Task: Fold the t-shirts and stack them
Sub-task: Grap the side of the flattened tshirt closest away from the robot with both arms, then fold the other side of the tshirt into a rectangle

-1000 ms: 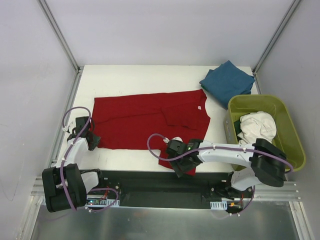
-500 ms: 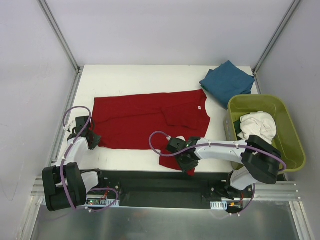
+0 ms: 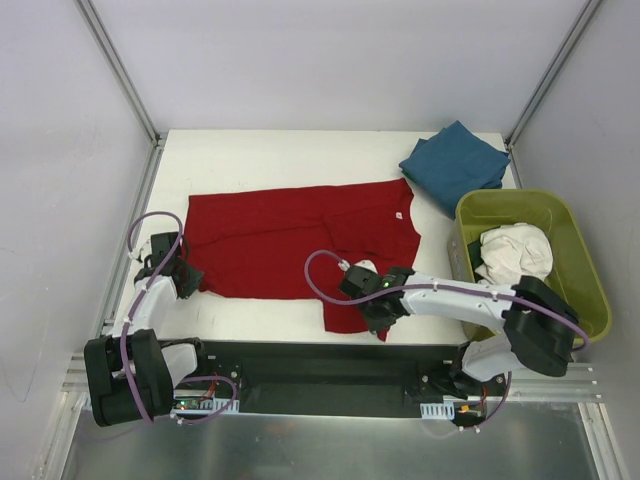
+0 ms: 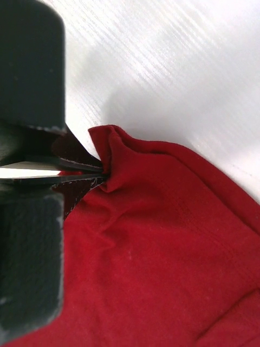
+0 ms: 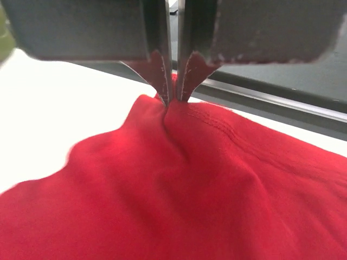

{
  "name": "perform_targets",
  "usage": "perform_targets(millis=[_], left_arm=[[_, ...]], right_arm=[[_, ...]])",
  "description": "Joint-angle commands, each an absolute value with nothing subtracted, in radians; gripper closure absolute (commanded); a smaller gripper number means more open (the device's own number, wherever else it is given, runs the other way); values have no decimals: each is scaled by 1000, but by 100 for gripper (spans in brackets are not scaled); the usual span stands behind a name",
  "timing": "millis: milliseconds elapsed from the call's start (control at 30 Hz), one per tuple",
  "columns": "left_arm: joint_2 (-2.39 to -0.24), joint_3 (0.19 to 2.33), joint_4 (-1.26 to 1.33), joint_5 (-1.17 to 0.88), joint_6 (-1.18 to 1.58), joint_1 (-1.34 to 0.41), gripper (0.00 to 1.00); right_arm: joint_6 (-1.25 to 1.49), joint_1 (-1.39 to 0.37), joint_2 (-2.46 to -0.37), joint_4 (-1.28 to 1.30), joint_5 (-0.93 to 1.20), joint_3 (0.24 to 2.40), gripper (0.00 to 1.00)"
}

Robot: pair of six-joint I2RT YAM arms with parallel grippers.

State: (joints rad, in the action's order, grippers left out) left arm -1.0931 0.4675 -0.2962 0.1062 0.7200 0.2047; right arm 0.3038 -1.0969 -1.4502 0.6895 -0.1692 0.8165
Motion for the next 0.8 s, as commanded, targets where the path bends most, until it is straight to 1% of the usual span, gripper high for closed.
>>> perform_targets(millis=[0,300,500,767], left_arm=[[-1068,491,-305,63,716,212,100],[-1124,598,-305,31,733,210,100],[-1213,690,-305,32,735,210,100],[-1357,804,-305,38,746,212,100]], right_arm=[[253,-1043,-1339,735,-304,913,100],[126,-882,-1322,696,-339,1066,100],[48,-769,-1419,677,-315,1216,100],[-49,-637,-1632,699,-241,1445,100]])
